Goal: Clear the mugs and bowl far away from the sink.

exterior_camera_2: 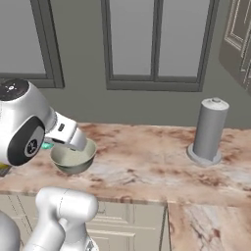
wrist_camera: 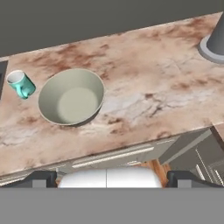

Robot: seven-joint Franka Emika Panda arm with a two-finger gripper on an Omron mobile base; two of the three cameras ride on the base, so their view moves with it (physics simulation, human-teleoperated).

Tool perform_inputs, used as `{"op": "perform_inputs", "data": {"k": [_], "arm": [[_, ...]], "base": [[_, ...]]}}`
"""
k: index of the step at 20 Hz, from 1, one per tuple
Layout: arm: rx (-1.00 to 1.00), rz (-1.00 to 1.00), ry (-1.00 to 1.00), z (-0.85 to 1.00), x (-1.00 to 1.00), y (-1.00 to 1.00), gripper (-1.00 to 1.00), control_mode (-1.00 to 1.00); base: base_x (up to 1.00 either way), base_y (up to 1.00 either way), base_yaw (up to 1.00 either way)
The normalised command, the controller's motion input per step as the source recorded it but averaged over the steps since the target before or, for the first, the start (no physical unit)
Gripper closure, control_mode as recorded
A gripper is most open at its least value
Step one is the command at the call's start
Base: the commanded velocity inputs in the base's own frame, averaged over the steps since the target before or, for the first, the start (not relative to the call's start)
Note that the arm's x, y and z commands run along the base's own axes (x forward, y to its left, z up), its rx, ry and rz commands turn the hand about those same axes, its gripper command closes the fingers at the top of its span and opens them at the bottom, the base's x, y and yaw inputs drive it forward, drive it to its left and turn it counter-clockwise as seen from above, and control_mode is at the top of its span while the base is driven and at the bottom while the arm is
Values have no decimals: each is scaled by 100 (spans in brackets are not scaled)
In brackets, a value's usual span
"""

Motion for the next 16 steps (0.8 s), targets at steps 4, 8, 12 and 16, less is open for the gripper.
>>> {"op": "perform_inputs", "data": {"k": [4,8,12,16], "arm": [[1,9,4,-7,15,-2,-100,-100],[3,30,14,-28,56,-13,-100,-100],[1,22,21,-38,43,-2,-100,-100],[-1,2,15,-48,31,0,-100,-100]], "base": [[51,-3,18],[0,0,0],[0,0,0],[0,0,0]]}}
